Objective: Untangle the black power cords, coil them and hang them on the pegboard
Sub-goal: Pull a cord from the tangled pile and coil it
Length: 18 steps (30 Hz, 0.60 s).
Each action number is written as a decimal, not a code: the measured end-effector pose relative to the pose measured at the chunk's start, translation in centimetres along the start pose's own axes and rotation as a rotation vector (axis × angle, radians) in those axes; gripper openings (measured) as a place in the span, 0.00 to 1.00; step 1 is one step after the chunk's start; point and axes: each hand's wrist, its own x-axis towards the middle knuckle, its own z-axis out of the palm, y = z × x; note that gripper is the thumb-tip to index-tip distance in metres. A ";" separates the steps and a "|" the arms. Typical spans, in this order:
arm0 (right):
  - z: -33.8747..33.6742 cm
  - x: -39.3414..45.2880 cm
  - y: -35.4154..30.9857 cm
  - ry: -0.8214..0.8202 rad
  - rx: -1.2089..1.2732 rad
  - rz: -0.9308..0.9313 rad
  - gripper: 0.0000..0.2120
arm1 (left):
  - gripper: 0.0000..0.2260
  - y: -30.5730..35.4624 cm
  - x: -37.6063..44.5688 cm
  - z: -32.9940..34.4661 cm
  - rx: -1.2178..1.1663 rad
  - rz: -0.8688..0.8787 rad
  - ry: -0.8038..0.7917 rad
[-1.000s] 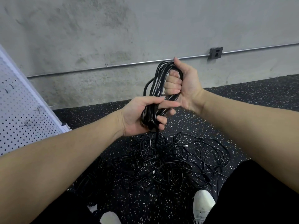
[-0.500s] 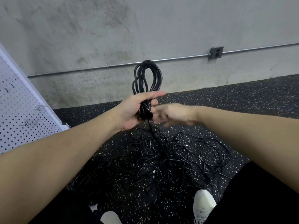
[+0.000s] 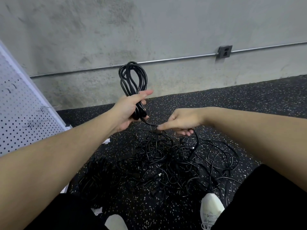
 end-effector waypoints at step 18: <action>-2.1 -0.4 -0.1 0.285 0.585 -0.019 0.17 | 0.16 -0.2 0.1 1.6 0.566 0.047 0.077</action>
